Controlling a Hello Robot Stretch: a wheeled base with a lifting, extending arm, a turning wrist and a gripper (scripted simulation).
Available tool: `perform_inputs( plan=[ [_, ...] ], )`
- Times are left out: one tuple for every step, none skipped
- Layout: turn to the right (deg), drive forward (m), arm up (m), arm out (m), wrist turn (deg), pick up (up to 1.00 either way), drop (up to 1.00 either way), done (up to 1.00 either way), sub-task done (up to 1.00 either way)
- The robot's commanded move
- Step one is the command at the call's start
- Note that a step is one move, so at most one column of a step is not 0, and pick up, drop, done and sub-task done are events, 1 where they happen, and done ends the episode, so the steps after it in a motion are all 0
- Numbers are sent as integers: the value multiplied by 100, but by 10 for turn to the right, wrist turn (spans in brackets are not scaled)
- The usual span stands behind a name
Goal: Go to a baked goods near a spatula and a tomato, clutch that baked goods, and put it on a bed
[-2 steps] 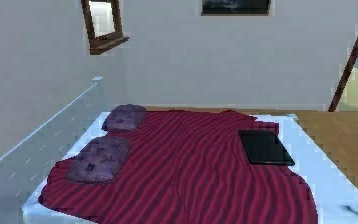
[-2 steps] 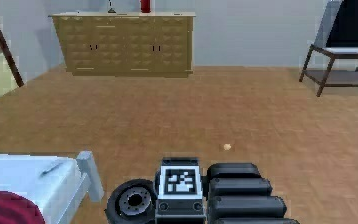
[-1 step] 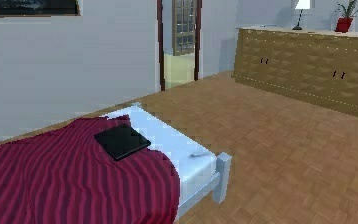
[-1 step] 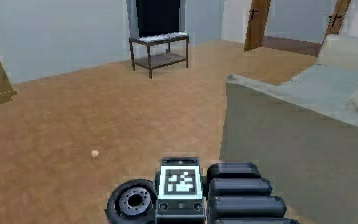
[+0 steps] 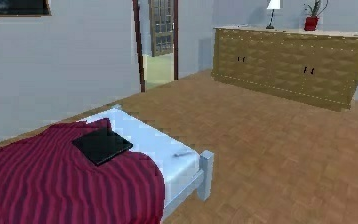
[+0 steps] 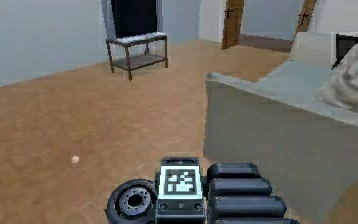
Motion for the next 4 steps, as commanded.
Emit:
perform_inputs(
  plan=[
    [-450,0,0,0,0,0,0,0,0],
    [-420,0,0,0,0,0,0,0,0],
    [450,0,0,0,0,0,0,0,0],
    [330,0,0,0,0,0,0,0,0]
  ],
)
